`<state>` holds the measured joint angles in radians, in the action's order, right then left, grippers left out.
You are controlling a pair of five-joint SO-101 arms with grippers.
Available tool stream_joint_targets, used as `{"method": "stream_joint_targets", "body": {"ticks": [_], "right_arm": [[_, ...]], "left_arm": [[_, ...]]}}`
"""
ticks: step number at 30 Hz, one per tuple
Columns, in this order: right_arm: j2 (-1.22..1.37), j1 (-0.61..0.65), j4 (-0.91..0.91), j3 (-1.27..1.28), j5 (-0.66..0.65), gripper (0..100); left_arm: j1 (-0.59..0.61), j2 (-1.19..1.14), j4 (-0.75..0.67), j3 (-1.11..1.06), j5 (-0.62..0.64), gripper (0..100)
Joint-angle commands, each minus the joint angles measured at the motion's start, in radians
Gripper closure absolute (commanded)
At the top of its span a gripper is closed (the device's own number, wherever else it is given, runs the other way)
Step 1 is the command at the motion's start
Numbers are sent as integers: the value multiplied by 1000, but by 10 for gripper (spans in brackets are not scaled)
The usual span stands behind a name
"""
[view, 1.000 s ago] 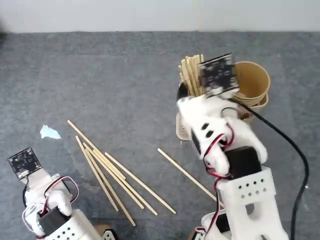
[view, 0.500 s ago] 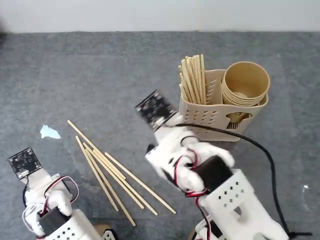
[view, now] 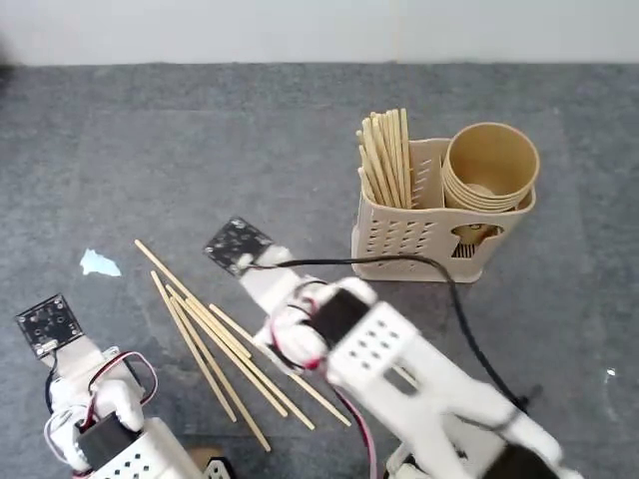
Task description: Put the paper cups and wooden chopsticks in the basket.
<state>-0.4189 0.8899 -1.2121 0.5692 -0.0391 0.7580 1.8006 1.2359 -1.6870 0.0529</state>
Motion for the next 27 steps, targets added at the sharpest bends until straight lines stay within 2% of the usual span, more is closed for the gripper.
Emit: {"method": "stream_joint_targets", "body": {"ticks": [1, 5, 10, 15, 27], "right_arm": [[128, 33, 25, -121, 14, 791], [269, 61, 28, -212, 58, 764], [430, 108, 124, -273, 69, 764], [556, 130, 200, -292, 146, 764], [628, 179, 280, -284, 147, 772]], "left_arm": [[-5, 11, -21, 5, -11, 987], [-5, 11, -21, 5, -11, 987], [-5, 11, -21, 5, -11, 987], [-5, 11, -23, 5, -11, 987], [-3, 11, -23, 5, -11, 987]]}}
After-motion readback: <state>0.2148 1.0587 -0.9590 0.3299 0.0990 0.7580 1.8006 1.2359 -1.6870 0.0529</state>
